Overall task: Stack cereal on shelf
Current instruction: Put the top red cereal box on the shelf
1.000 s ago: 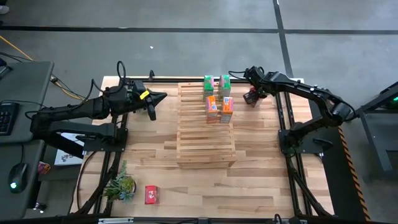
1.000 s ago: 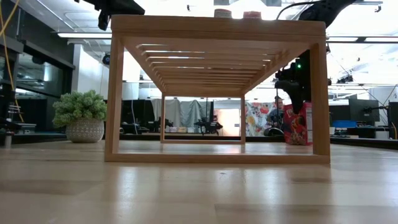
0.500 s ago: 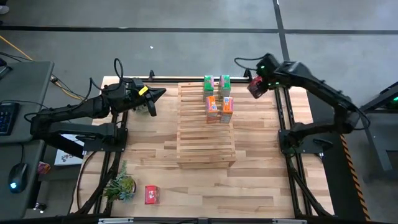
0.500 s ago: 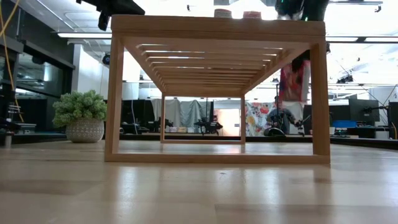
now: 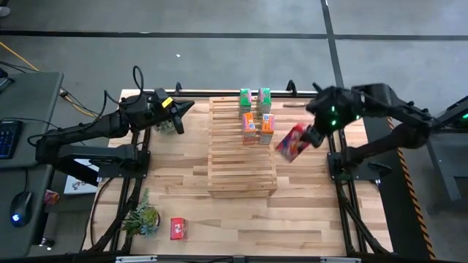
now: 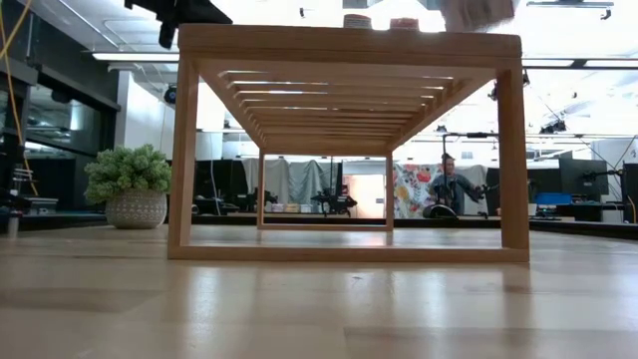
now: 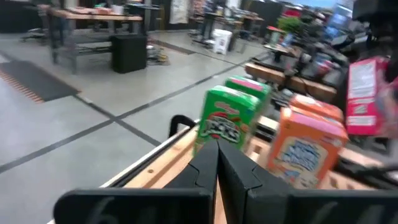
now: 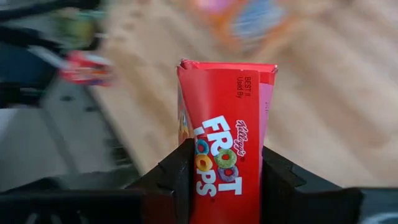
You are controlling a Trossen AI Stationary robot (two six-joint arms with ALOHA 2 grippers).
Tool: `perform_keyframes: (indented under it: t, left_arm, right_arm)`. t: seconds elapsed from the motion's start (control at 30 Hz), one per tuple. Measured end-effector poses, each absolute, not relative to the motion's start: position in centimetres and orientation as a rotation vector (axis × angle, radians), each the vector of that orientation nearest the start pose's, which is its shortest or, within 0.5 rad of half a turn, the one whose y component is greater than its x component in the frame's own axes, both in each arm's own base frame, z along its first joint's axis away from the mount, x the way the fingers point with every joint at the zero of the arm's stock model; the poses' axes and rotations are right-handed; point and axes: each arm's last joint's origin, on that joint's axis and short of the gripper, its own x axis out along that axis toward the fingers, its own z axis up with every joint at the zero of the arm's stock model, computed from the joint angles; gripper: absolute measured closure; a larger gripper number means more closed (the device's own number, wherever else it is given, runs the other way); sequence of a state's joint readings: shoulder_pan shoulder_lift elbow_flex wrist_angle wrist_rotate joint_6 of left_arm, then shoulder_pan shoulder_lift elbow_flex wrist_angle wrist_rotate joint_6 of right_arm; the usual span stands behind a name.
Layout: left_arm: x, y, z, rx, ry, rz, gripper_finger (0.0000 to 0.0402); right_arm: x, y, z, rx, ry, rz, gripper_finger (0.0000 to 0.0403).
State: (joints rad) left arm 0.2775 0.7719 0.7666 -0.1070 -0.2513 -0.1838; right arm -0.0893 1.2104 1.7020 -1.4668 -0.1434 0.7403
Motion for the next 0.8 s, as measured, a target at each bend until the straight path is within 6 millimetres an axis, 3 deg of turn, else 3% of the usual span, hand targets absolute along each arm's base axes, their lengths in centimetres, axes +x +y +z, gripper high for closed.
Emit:
perform_keyframes:
  t: [0.17, 0.37, 0.57, 0.8]
  left_arm:
    - [16.4, 5.1, 33.6, -0.114, 0.091, 0.418, 0.0401]
    - [16.5, 5.0, 33.6, -0.102, 0.095, 0.379, 0.0401]
    - [16.5, 5.0, 33.6, -0.106, 0.094, 0.379, 0.0401]
    - [16.5, 5.0, 33.6, -0.130, 0.089, 0.380, 0.0401]
  right_arm:
    - [20.5, 3.5, 43.6, 0.887, 0.923, -0.226, 0.0283]
    - [23.8, 6.8, 40.9, 0.965, 1.033, -0.357, 0.0283]
    - [24.0, 7.0, 39.4, 0.932, 1.007, -0.661, 0.0283]
    - [24.4, 6.8, 39.5, 0.951, 0.878, -0.735, 0.0283]
